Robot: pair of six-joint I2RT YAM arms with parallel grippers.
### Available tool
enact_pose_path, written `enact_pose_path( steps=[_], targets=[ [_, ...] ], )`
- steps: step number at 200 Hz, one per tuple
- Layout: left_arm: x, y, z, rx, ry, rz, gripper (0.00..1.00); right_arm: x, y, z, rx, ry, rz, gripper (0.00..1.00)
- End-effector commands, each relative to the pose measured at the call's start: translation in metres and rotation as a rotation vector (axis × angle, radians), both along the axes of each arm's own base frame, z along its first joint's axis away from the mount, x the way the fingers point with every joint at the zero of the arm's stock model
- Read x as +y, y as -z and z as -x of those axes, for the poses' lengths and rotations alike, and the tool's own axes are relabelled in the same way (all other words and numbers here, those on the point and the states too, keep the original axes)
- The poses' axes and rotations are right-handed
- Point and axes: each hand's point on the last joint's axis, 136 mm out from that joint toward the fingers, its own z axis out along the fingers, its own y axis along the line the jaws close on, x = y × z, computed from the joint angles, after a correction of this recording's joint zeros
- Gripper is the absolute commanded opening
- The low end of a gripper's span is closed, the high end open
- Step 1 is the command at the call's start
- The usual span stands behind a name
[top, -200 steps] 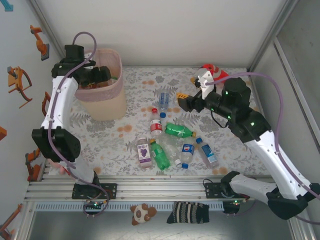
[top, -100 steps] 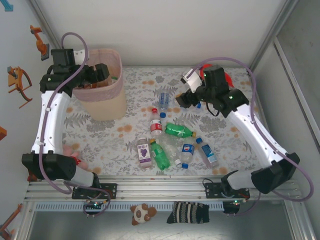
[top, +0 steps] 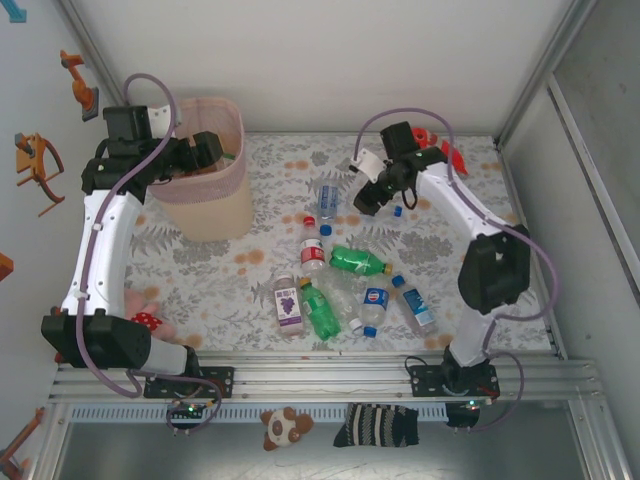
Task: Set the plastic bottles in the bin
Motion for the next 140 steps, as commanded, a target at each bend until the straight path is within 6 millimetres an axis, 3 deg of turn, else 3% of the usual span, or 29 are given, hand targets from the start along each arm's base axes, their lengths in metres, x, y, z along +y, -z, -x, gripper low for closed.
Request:
enact_pose_path(
  steps=[1, 60, 140],
  targets=[
    [-0.002, -0.016, 0.008, -0.042, 0.016, 0.027, 0.87, -0.006, 0.013, -0.012, 0.013, -0.050, 0.078, 0.82],
    [-0.001, -0.022, 0.003, -0.064, 0.010, 0.018, 0.88, -0.002, 0.063, -0.048, 0.066, -0.086, 0.120, 0.85],
    [-0.007, -0.018, -0.008, -0.051, 0.028, 0.048, 0.88, 0.009, 0.112, -0.056, 0.175, -0.131, 0.089, 0.82]
  ],
)
